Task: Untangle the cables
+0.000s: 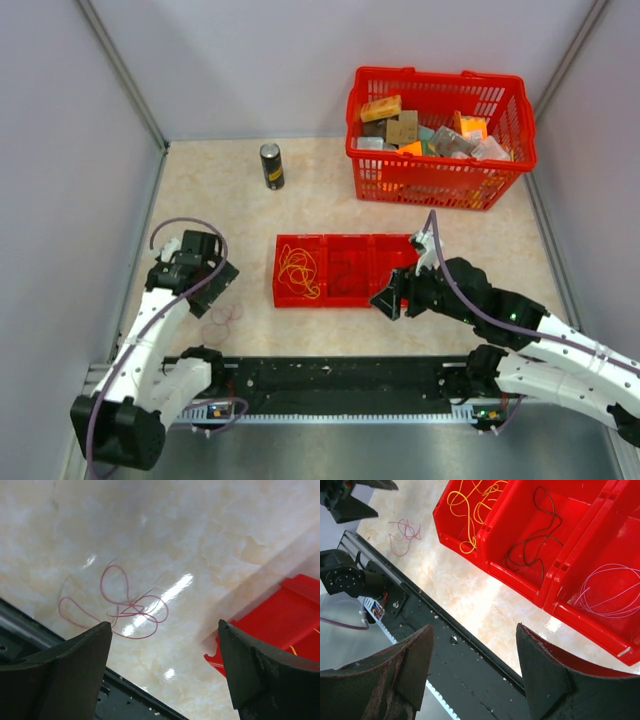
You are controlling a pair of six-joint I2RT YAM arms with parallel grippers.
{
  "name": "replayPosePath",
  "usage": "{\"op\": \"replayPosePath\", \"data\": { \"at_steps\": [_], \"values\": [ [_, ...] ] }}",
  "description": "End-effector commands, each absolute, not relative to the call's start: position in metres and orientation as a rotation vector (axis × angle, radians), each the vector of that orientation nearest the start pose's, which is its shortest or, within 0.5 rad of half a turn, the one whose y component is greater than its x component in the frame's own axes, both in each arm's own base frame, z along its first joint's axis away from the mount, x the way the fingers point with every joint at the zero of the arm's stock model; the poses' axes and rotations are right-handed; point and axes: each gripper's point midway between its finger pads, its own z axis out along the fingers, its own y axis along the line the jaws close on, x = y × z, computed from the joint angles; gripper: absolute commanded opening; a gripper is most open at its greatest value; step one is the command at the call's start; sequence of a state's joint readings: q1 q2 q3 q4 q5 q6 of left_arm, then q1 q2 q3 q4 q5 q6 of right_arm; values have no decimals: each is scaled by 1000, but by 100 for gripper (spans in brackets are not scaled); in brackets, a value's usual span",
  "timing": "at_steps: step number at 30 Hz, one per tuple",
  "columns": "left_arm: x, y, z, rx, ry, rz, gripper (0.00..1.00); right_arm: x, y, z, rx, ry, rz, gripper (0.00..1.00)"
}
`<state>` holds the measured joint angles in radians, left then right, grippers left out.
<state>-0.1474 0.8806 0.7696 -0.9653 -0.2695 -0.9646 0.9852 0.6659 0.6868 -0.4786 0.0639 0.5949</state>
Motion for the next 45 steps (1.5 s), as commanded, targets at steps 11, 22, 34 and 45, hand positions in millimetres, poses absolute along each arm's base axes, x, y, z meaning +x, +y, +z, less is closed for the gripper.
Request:
{"op": "replayPosePath", "data": {
  "at_steps": [11, 22, 34, 45],
  "values": [
    [195, -15, 58, -1385, 2466, 62, 0, 138, 231, 222, -361, 2048, 965, 67],
    [225, -103, 310, -222, 1784, -829, 0, 142, 238, 218, -380, 2074, 947, 67],
    [187, -249, 338, 395, 1756, -1384, 0, 154, 201, 255, -185, 1908, 903, 64],
    [218, -396, 293, 538, 1867, -1516, 0, 125, 126, 332, -68, 1564, 992, 64]
  ]
}}
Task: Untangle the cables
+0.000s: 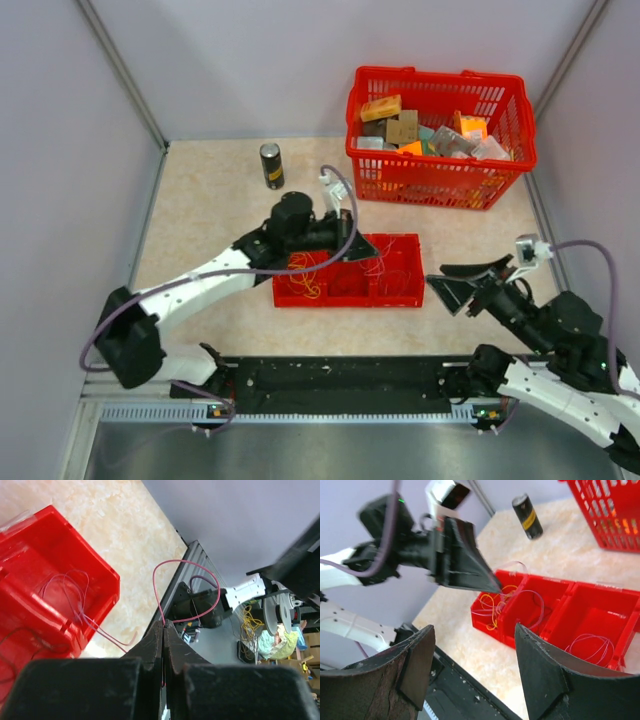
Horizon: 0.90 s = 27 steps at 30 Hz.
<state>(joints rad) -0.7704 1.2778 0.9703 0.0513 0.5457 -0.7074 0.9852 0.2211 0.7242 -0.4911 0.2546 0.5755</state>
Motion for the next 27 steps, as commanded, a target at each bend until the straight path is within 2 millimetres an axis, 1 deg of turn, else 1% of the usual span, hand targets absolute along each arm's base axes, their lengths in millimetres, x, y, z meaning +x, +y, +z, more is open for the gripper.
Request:
{"op": "replayPosePath", "data": {
  "at_steps": [1, 2, 3, 4, 5, 8, 11, 12, 15, 16, 17, 18, 20, 21, 22, 24, 25, 26, 27],
  "values": [
    [224, -405, 281, 531, 1904, -1505, 0, 124, 122, 333, -59, 1560, 991, 64],
    [231, -412, 269, 518, 1941, -1485, 0, 122, 119, 333, -59, 1557, 991, 64],
    [237, -417, 256, 489, 1991, -1453, 0, 121, 117, 333, -57, 1555, 991, 64],
    [247, -419, 240, 448, 2040, -1403, 0, 120, 115, 333, -58, 1557, 990, 64],
    [253, -422, 224, 427, 2080, -1378, 0, 119, 115, 332, -59, 1561, 990, 64],
    [263, -428, 187, 356, 2178, -1320, 0, 117, 112, 330, -60, 1570, 987, 64],
    [272, -431, 148, 306, 2298, -1183, 0, 118, 109, 330, -53, 1565, 973, 65],
    [274, -436, 137, 314, 2329, -1153, 0, 118, 108, 330, -56, 1564, 965, 65],
    [274, -446, 115, 328, 2435, -1096, 0, 118, 108, 331, -66, 1570, 960, 64],
    [277, -450, 116, 326, 2451, -1078, 3, 118, 109, 329, -69, 1576, 955, 65],
    [278, -450, 112, 318, 2472, -1047, 10, 119, 110, 327, -72, 1583, 951, 65],
    [279, -451, 113, 316, 2475, -1032, 18, 120, 110, 324, -70, 1589, 943, 65],
    [282, -452, 117, 322, 2474, -1005, 43, 124, 112, 318, -69, 1607, 925, 65],
    [283, -450, 120, 325, 2479, -986, 53, 125, 112, 315, -56, 1614, 927, 65],
    [283, -447, 124, 328, 2484, -964, 60, 125, 113, 314, -46, 1619, 933, 65],
    [280, -436, 136, 325, 2481, -937, 70, 124, 115, 312, -46, 1626, 948, 65],
    [277, -431, 144, 327, 2465, -942, 72, 124, 114, 311, -44, 1630, 944, 65],
    [273, -428, 153, 336, 2442, -962, 73, 124, 114, 310, -48, 1638, 935, 65],
    [269, -424, 166, 343, 2410, -989, 80, 124, 112, 309, -52, 1649, 920, 65]
  ]
}}
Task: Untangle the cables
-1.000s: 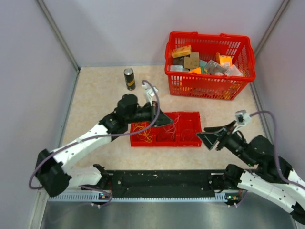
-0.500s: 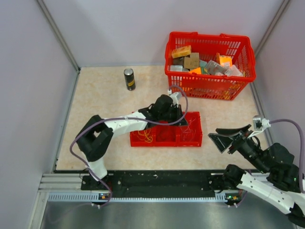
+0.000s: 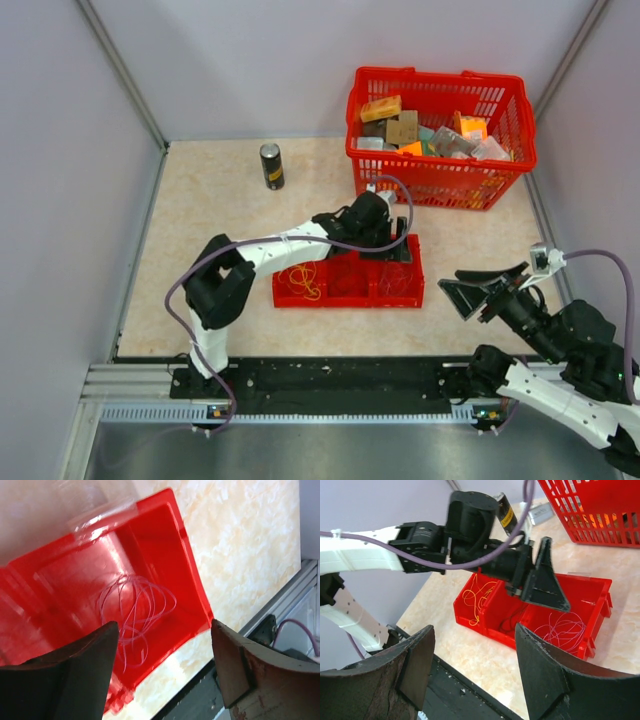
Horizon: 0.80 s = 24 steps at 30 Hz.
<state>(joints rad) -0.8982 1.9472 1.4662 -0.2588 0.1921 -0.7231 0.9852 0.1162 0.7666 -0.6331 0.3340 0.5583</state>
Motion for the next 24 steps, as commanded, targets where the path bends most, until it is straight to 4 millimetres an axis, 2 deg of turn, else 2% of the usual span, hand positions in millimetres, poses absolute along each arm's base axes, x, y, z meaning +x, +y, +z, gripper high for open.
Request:
{"op": "replayPosePath", "data": {
  "at_steps": [1, 2, 4, 5, 6, 7, 9, 11, 16, 17, 18, 21, 24],
  "values": [
    [264, -419, 171, 354, 2394, -1002, 80, 124, 110, 309, -57, 1661, 900, 65],
    [260, -416, 188, 361, 2354, -1029, 81, 125, 108, 310, -61, 1668, 879, 65],
    [251, -404, 208, 371, 2309, -1065, 81, 128, 102, 314, -56, 1678, 832, 68],
    [247, -398, 224, 377, 2270, -1089, 81, 130, 98, 314, -49, 1690, 798, 70],
    [240, -389, 248, 381, 2206, -1122, 81, 134, 96, 312, -44, 1713, 754, 72],
    [234, -382, 262, 392, 2166, -1140, 81, 138, 93, 311, -39, 1735, 707, 73],
    [223, -362, 297, 406, 2063, -1149, 82, 147, 91, 310, -39, 1789, 608, 75],
    [215, -337, 333, 403, 1949, -1128, 82, 153, 86, 319, -39, 1817, 521, 79],
    [190, -263, 437, 372, 1634, -1051, 88, 158, 65, 386, -70, 1720, 418, 90],
    [184, -251, 453, 360, 1584, -1042, 88, 158, 58, 400, -62, 1690, 408, 98],
    [180, -235, 468, 324, 1540, -1023, 88, 156, 50, 412, -41, 1660, 406, 98],
    [165, -202, 493, 274, 1436, -1006, 91, 156, 33, 432, 4, 1612, 366, 99],
    [158, -179, 501, 234, 1397, -970, 92, 157, 21, 438, 48, 1597, 325, 99]
  ]
}}
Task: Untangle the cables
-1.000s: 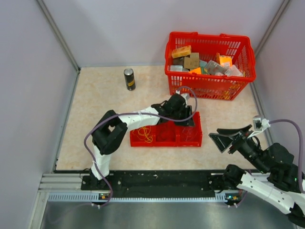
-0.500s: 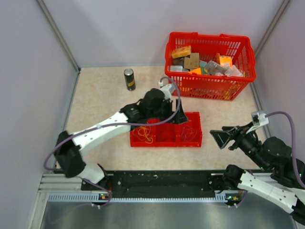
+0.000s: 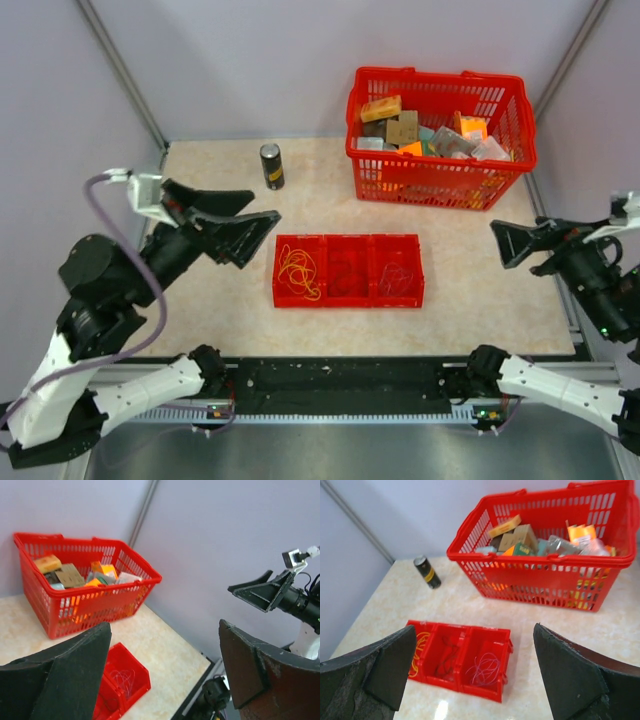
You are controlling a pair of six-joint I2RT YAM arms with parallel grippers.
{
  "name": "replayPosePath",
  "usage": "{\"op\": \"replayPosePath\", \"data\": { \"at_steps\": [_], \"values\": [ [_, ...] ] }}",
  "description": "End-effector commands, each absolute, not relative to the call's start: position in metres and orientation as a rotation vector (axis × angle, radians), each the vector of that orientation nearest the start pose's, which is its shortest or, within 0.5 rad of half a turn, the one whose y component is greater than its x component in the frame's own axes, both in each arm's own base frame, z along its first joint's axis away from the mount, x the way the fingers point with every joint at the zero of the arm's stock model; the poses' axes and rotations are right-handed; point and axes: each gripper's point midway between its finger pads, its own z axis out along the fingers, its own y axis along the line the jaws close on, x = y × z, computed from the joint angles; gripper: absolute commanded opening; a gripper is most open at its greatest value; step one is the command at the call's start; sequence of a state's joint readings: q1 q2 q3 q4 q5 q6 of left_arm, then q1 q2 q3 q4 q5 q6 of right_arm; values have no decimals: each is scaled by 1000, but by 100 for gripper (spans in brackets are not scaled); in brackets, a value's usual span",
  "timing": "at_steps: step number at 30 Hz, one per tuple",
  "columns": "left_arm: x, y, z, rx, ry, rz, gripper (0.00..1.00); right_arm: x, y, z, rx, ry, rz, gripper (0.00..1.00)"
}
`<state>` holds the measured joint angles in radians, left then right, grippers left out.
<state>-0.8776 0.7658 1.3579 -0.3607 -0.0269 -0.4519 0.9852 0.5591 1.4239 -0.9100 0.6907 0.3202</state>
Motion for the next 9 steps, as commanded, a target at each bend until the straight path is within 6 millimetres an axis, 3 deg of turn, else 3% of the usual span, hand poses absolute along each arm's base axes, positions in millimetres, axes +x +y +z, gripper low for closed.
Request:
{"op": "replayPosePath", "data": {
  "at_steps": [1, 6, 9],
  "values": [
    [156, -173, 506, 229, 1385, -961, 92, 156, 17, 441, 57, 1588, 315, 99],
    [147, -147, 525, 190, 1317, -923, 92, 148, -8, 463, 105, 1538, 290, 99],
    [141, -139, 523, 172, 1288, -932, 92, 145, -12, 463, 91, 1536, 288, 99]
  ]
}}
